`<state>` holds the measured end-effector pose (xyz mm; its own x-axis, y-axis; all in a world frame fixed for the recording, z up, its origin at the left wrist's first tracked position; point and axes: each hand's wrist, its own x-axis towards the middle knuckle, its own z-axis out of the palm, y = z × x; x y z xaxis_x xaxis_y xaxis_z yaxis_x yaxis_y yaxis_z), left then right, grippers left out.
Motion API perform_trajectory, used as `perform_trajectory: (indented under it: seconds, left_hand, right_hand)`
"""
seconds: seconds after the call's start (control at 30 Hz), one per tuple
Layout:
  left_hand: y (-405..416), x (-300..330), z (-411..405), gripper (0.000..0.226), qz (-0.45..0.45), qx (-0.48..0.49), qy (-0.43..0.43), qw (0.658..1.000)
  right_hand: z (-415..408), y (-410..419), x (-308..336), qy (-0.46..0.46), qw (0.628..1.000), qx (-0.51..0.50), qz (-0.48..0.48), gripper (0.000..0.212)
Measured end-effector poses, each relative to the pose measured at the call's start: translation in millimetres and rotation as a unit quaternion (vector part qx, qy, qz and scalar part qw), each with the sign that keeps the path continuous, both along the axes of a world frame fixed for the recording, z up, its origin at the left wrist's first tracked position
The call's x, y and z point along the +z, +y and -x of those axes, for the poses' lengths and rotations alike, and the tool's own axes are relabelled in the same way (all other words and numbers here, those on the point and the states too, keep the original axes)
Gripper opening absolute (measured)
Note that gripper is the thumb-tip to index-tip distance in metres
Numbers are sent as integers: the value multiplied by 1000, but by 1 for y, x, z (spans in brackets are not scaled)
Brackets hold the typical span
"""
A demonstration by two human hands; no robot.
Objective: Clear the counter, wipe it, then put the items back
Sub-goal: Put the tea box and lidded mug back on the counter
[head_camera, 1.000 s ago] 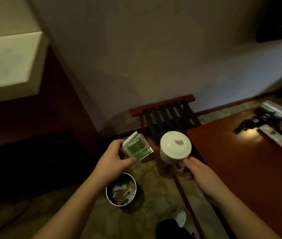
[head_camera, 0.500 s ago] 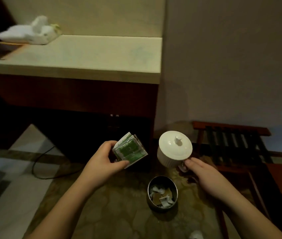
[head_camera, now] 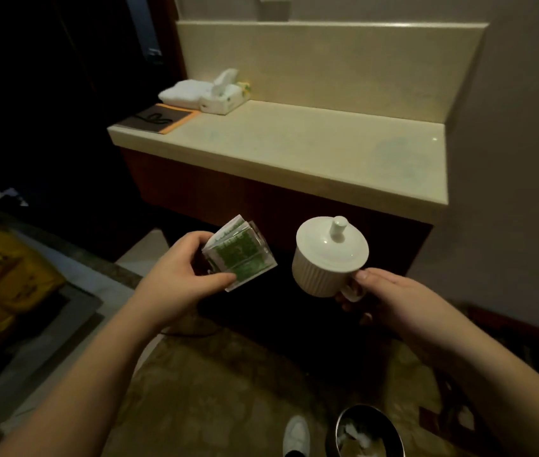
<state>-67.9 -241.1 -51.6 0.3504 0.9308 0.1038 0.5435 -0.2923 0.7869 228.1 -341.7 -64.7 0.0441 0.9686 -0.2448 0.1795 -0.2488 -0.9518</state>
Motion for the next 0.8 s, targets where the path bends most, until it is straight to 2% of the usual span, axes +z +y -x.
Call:
perform_trajectory:
  seconds: [0.23, 0.43, 0.67, 0.8]
  left_hand:
    - [86, 39, 18, 41, -46, 27, 15, 998]
    - [160, 65, 15, 42, -73, 43, 18, 996]
    - [228, 77, 15, 39, -60, 64, -1, 996]
    - [270, 80, 16, 42, -93, 66, 57, 992]
  right_hand:
    - [6, 101, 39, 37, 998, 43, -29, 31]
    - [5, 187, 68, 50, 997, 37, -46, 36]
    - [10, 261, 87, 60, 997, 24, -32, 32]
    - [12, 296, 94, 58, 998, 23, -28, 33]
